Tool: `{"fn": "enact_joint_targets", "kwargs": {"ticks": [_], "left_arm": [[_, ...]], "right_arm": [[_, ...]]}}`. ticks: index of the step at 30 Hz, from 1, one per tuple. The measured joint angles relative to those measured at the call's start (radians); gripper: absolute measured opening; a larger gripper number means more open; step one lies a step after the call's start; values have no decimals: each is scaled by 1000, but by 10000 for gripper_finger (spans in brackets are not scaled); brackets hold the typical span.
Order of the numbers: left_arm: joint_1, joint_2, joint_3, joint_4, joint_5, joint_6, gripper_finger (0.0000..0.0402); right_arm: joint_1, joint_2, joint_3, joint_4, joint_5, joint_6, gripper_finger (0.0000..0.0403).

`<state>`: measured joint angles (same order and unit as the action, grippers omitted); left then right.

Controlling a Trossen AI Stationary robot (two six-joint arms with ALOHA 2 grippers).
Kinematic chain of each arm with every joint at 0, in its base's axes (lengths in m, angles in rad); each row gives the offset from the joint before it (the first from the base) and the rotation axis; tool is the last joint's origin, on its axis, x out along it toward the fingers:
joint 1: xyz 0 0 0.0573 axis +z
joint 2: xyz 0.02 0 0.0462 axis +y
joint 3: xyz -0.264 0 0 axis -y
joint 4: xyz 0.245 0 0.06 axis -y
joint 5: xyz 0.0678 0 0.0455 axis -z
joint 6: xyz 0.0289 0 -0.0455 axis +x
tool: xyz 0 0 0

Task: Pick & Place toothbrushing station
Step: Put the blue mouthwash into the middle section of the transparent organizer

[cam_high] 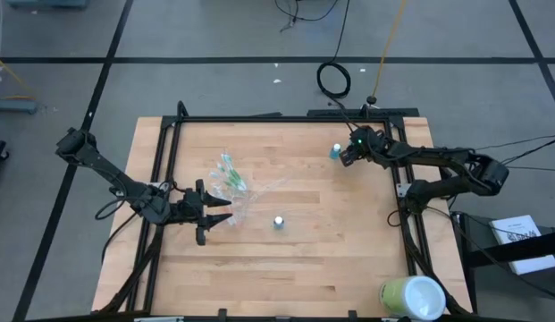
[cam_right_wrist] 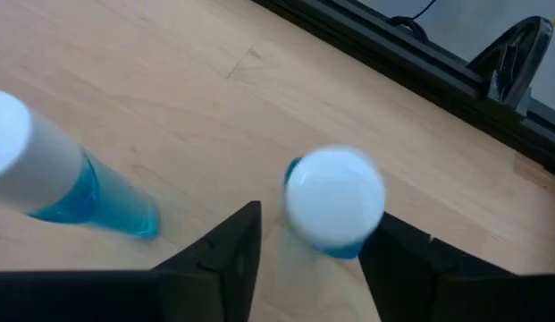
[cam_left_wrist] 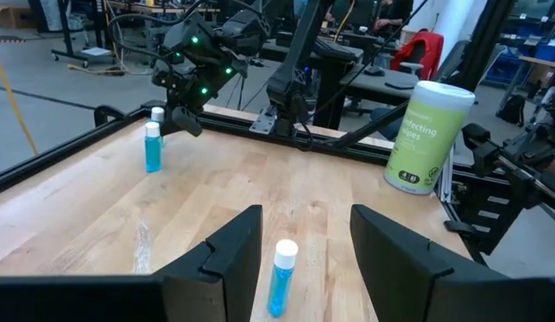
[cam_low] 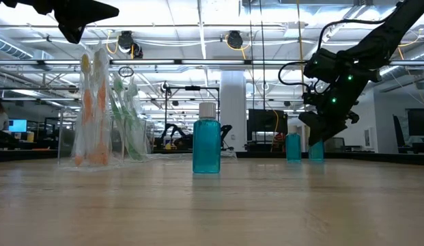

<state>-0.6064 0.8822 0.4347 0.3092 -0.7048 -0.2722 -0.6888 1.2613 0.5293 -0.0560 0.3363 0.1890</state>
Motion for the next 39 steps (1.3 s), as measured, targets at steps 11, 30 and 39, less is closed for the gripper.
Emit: {"fn": "enact_joint_targets", "kwargs": {"ticks": [11, 30, 39], "left_arm": [[0, 0, 0, 0, 0, -1, 175], [0, 0, 0, 1, -2, -2, 175], [0, 0, 0, 1, -3, -4, 175]], "right_arm": [[3, -9, 0, -1, 1, -34, 113], [96, -166, -1, 0, -235, 19, 92], [136, -303, -1, 0, -240, 49, 90]]}}
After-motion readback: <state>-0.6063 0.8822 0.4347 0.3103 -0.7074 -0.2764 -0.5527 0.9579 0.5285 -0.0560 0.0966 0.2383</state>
